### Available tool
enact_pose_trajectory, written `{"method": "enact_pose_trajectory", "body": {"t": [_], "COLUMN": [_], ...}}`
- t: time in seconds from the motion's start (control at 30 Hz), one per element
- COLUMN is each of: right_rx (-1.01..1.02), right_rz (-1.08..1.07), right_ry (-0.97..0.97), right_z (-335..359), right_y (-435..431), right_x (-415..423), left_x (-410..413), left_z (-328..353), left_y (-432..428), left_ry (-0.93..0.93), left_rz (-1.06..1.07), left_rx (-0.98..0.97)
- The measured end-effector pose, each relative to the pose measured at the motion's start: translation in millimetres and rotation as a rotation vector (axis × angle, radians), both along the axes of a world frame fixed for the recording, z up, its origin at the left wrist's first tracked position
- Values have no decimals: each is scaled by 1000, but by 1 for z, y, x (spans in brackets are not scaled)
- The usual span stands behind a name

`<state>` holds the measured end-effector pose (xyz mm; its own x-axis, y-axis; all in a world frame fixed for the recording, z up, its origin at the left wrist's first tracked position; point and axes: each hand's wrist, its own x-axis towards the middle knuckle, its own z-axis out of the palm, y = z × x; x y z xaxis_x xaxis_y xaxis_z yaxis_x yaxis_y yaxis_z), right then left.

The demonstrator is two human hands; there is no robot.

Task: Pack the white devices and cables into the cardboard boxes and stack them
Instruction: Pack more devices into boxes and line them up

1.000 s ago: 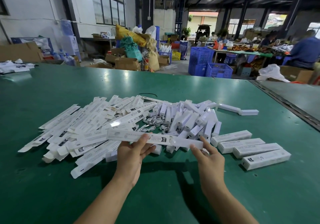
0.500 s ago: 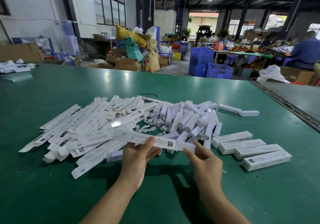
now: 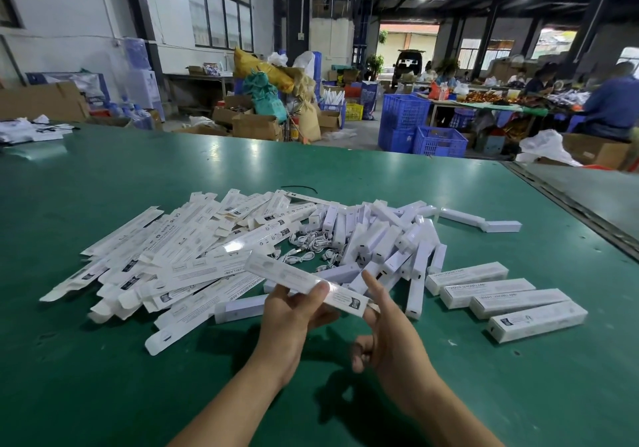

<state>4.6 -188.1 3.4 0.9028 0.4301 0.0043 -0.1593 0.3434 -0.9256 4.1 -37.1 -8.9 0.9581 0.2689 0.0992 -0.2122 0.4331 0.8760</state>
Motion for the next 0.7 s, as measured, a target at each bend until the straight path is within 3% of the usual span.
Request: {"method": "enact_pose_trajectory", "body": {"t": [0.13, 0.27, 0.33, 0.53, 0.7], "right_rx": [4, -446, -728, -1333, -1637], "right_rz": [-19, -546, -610, -29, 261], "right_ry": [30, -243, -458, -1017, -1083], "right_z": [6, 10, 17, 33, 18], "right_y": [-1, 13, 21, 65, 98], "right_x": [4, 33, 61, 139, 172], "left_x": [3, 12, 18, 22, 27], "left_z": [1, 6, 5, 1, -2], "left_y": [1, 16, 25, 37, 43], "left_ry": [-7, -61, -59, -45, 9], "left_rz": [41, 324, 448, 693, 731], "left_rx": [-5, 9, 44, 194, 160]}}
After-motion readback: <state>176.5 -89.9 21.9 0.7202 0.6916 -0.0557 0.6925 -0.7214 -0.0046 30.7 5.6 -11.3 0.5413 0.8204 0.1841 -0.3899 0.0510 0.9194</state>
